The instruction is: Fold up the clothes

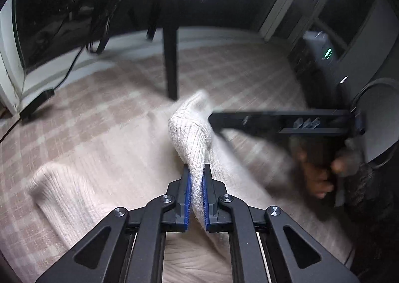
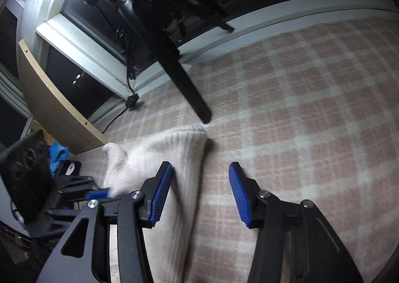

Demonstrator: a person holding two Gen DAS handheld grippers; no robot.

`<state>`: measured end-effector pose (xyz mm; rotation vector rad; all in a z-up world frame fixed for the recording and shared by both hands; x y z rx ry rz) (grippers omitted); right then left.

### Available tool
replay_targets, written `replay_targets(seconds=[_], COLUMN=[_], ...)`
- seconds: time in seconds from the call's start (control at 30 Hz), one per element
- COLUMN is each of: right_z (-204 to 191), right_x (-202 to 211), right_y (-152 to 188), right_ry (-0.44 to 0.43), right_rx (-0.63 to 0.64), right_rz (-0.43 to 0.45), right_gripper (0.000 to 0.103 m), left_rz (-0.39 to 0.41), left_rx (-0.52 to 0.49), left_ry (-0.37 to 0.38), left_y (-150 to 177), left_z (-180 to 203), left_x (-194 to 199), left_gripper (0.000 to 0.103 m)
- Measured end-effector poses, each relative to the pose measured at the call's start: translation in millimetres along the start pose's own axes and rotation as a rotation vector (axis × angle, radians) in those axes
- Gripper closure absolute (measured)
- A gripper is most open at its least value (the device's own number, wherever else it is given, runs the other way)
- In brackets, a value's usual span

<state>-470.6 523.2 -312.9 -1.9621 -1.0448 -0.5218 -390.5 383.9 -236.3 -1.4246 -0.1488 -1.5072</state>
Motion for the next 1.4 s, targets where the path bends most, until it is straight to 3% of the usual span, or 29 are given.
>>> replay_targets(seconds=[0.07,0.1,0.17,0.2,0.27,0.37,0.43,0.53,0.6,0.73,0.83,1.0,1.07,1.17,1.27,1.4], right_z=[-7,-9,-11,-9,-7,-8,-10,-14,-28,-72,-105,-115,-119,-123,-127,-133], right_x=[-7,-9,-12,-13,-10,-17,-13,3,18,55,53,22,28,59,90,130], right_y=[-1,-2,-3,-4,-11,-10,-9,-5,9,57,100,125,141,170,200,240], right_ry=[-0.027,-0.019,0.05,0.099,0.173,0.213,0.231,0.246,0.222,0.118,0.058,0.119,0.128,0.121,0.115,0.107], right_rx=[0.014,0.026,0.071,0.094,0.129,0.164,0.175,0.179,0.205,0.298,0.369,0.4,0.395,0.368,0.341,0.305], right_rz=[-0.009,0.0,0.007,0.011,0.047,0.019,0.007,-0.005,-0.01,-0.014,-0.062,-0.133,-0.146,-0.146,-0.147,-0.149], right_gripper=[0.056,0.061,0.096,0.096,0.096,0.095,0.091,0.085,0.085,0.085,0.085,0.084,0.084,0.084,0.084,0.084], left_rz=[-0.012,-0.008,-0.009,-0.003,0.029,0.042,0.017,-0.037,-0.032,-0.023,-0.065,-0.105,-0.087,-0.062,-0.071,-0.118], left_rx=[-0.009,-0.002,0.041,0.062,0.069,0.011,-0.049,-0.103,-0.111,-0.093,-0.075,-0.118,-0.08,-0.114,-0.14,-0.223], left_ry=[-0.016,-0.016,-0.012,-0.009,-0.007,-0.003,0.021,-0.023,-0.034,-0.061,-0.063,-0.113,-0.047,-0.021,0.052,0.142], left_y=[3,3,0,-1,1,11,24,50,71,82,86,94,98,119,151,194], left_z=[-1,-1,-7,-10,-13,-1,23,35,36,20,7,8,18,43,79,136], left_x=[-10,-11,-6,0,21,49,50,50,66,84,64,47,68,104,127,121], left_gripper=[0.094,0.091,0.082,0.078,0.083,0.083,0.081,0.083,0.082,0.083,0.083,0.083,0.083,0.083,0.083,0.079])
Point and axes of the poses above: each gripper's, at about its wrist camera, not at the fingertips, and x roughly against the way its jaws point, z to its right, y to its underside, the point moved 10 cm from there along -x, roughly the way its jaws point, and after that the axes turned 1 degree about z, right-handed, at the moved point
